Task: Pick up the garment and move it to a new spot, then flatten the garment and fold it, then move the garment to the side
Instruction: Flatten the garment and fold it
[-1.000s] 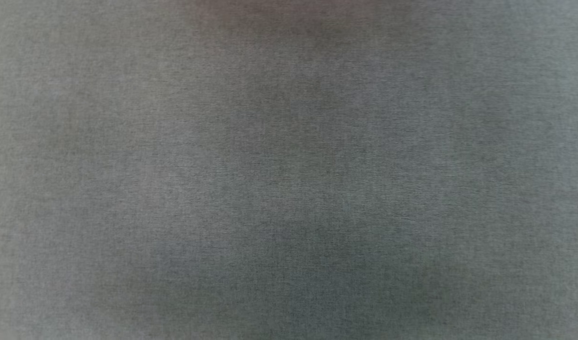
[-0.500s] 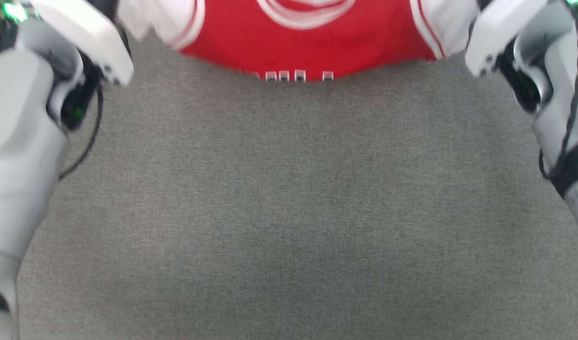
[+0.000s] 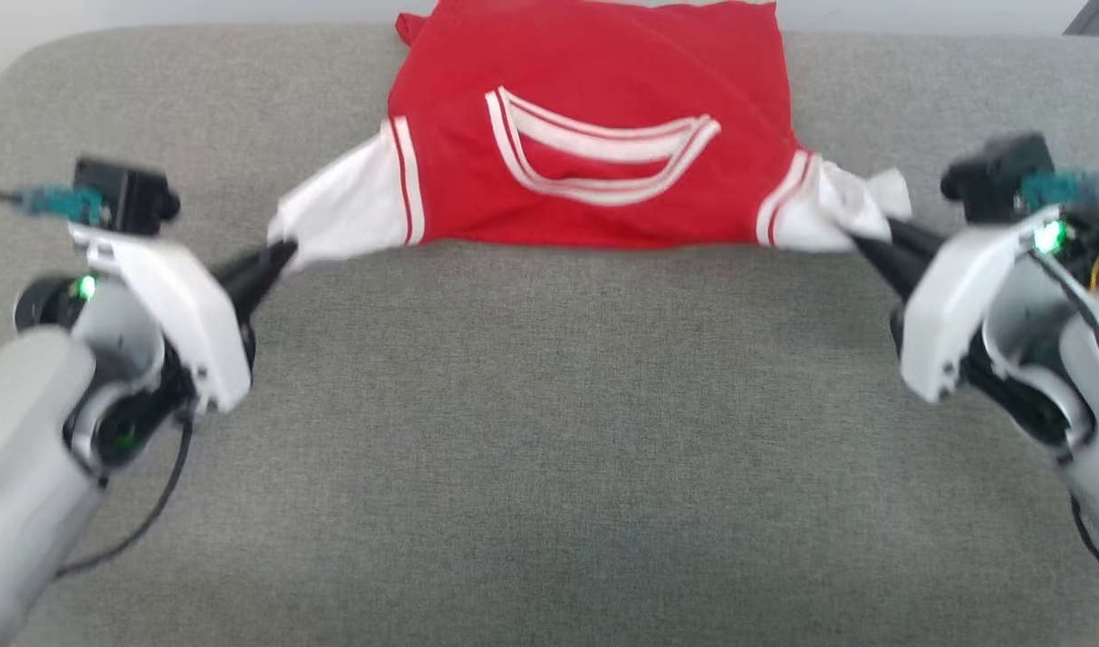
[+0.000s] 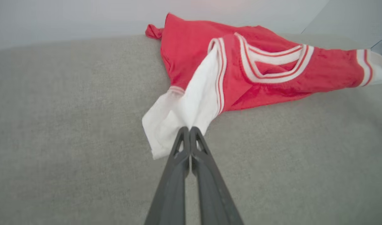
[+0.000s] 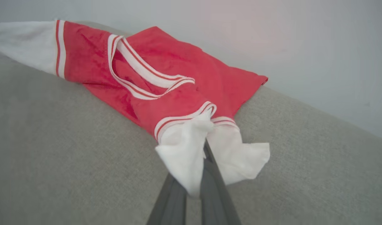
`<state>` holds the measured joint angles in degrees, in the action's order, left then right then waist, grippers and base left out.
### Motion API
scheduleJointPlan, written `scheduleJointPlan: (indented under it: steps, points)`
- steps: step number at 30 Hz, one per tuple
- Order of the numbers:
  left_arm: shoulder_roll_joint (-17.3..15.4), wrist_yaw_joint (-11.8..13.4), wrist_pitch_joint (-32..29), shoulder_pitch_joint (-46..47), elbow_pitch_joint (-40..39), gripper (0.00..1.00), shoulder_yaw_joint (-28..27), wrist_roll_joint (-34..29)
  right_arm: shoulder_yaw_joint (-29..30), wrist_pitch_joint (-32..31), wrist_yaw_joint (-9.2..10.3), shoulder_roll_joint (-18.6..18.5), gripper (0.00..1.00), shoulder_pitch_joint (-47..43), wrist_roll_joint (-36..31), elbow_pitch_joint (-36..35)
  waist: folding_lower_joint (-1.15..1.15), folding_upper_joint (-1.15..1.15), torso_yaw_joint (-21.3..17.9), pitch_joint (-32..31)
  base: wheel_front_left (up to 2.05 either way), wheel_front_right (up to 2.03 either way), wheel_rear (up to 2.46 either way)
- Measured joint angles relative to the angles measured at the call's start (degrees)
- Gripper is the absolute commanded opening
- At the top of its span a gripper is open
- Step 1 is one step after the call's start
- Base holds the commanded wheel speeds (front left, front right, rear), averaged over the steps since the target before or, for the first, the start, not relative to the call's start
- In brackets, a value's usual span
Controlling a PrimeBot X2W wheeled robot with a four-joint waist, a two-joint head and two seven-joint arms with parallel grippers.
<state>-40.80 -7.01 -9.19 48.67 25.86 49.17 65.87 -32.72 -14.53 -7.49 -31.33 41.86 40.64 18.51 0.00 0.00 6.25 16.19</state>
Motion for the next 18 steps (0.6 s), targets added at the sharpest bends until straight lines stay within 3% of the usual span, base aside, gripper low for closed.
scheduleJointPlan:
  steps: [4, 10, 14, 18]
  points:
    - [-4.6, 3.2, -2.3, -6.1, -7.3, 0.0, 0.8, 1.9, 0.8, -4.3, -0.01, -3.9, 0.0, -6.5, 0.8, -7.9, 0.0, 0.0, 0.1, -1.0, 0.0, 0.0, 0.0]
    - [-10.7, 10.2, -3.4, -14.7, -16.0, 0.0, 2.4, 2.5, 2.8, -10.3, 0.0, -8.0, 0.0, -16.2, 1.6, -16.1, 0.0, 0.0, 0.0, -2.1, 0.0, 0.0, 0.0]
    - [-12.7, 14.1, -4.1, -19.5, -18.2, 0.0, 4.5, 1.8, 4.2, -14.2, 0.0, -9.4, 0.0, -21.9, 1.7, -19.3, 0.0, 0.0, -0.2, -2.9, 0.0, 0.0, 0.0]
    - [-12.6, 16.2, -4.5, -23.5, -19.3, 0.0, 5.8, 2.8, 6.3, -18.3, 0.0, -9.3, 0.0, -27.4, 2.9, -20.8, 0.0, 0.0, -0.5, -3.4, 0.0, 0.0, 0.0]
